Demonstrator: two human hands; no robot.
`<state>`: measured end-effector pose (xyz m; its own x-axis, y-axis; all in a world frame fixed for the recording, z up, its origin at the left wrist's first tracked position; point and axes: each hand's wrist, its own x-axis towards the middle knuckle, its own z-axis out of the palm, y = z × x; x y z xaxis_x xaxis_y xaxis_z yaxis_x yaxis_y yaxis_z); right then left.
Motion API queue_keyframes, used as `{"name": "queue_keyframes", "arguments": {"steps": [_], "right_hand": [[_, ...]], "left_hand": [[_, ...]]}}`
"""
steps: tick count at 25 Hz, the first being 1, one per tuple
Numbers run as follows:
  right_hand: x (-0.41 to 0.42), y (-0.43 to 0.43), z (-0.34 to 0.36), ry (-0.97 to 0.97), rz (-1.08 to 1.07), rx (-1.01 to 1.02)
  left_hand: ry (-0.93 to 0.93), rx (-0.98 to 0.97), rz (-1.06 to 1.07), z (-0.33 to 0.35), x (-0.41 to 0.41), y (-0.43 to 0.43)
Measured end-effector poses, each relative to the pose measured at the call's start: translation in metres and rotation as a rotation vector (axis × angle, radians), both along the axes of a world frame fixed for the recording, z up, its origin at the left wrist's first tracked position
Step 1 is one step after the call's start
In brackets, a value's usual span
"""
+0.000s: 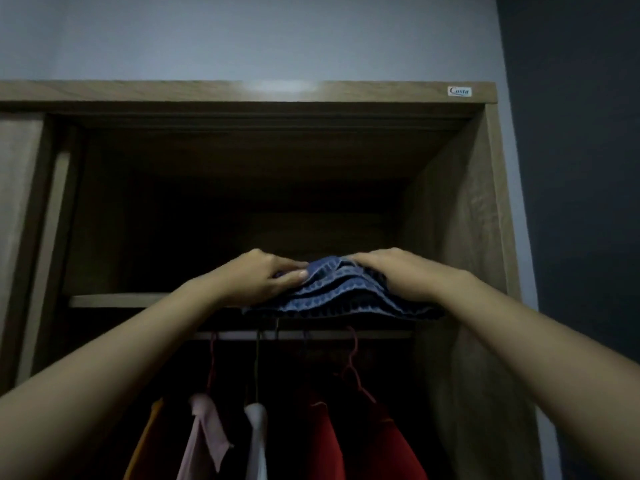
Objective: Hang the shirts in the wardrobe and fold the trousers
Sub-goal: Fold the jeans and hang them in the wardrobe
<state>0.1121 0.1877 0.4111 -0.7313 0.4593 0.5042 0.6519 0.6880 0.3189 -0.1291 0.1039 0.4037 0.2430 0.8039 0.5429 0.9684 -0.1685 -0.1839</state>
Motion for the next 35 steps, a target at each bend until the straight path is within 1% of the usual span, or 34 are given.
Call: {"name": "queue_keyframes", "arguments": {"steps": [1,3,4,5,6,7,9,10,11,14,19,21,23,26,28,30,33,35], "right_hand": [[0.006,-0.004,-0.001,-0.1,0.013,-0.038],[0.017,-0.01,-0.001,-0.254,-0.033,-0.047],[0.022,-0.012,-0.004,-0.288,-0.048,-0.082],[0.025,-0.016,-0.009,-0.306,-0.066,-0.121],[0.027,-0.018,-0.015,-0.318,-0.083,-0.127],[0.028,-0.02,-0.022,-0.33,-0.109,-0.076],[0.027,-0.017,-0.038,-0.324,-0.15,0.147],[0.025,-0.015,-0.044,-0.291,-0.142,0.237],[0.024,-0.012,-0.047,-0.245,-0.113,0.283],[0.027,-0.009,-0.039,-0.182,-0.054,0.29],[0.038,-0.01,-0.022,-0.19,-0.118,0.316],[0.038,-0.011,-0.02,-0.215,-0.1,0.352],[0.037,-0.005,-0.012,-0.215,-0.123,0.406],[0.035,0.008,0.024,-0.127,-0.222,0.49],[0.035,0.015,0.043,-0.096,-0.273,0.45],[0.036,0.024,0.043,-0.135,-0.337,0.365],[0.039,0.04,0.019,-0.217,-0.408,0.295],[0.037,0.049,0.005,-0.221,-0.419,0.264]], "left_hand": [[0.096,0.047,-0.003,-0.01,-0.008,-0.003],[0.333,0.245,0.044,-0.03,-0.025,-0.003],[0.456,0.347,0.069,-0.038,-0.032,-0.002],[0.532,0.408,0.101,-0.044,-0.038,0.003],[0.564,0.465,0.111,-0.049,-0.041,0.008],[0.569,0.522,0.091,-0.052,-0.043,0.014],[0.574,0.611,0.013,-0.056,-0.042,0.021],[0.595,0.639,-0.037,-0.055,-0.044,0.021],[0.621,0.652,-0.085,-0.053,-0.045,0.019],[0.68,0.605,-0.161,-0.045,-0.049,0.013],[0.68,0.543,-0.247,-0.032,-0.061,0.009],[0.667,0.549,-0.285,-0.023,-0.064,0.01],[0.644,0.523,-0.272,-0.01,-0.062,0.015],[0.6,0.579,-0.206,0.017,-0.052,0.029],[0.524,0.581,-0.17,0.029,-0.044,0.037],[0.481,0.491,-0.11,0.027,-0.032,0.044],[0.546,0.296,-0.021,0.012,-0.016,0.054],[0.524,0.214,0.017,0.009,-0.011,0.057]]}}
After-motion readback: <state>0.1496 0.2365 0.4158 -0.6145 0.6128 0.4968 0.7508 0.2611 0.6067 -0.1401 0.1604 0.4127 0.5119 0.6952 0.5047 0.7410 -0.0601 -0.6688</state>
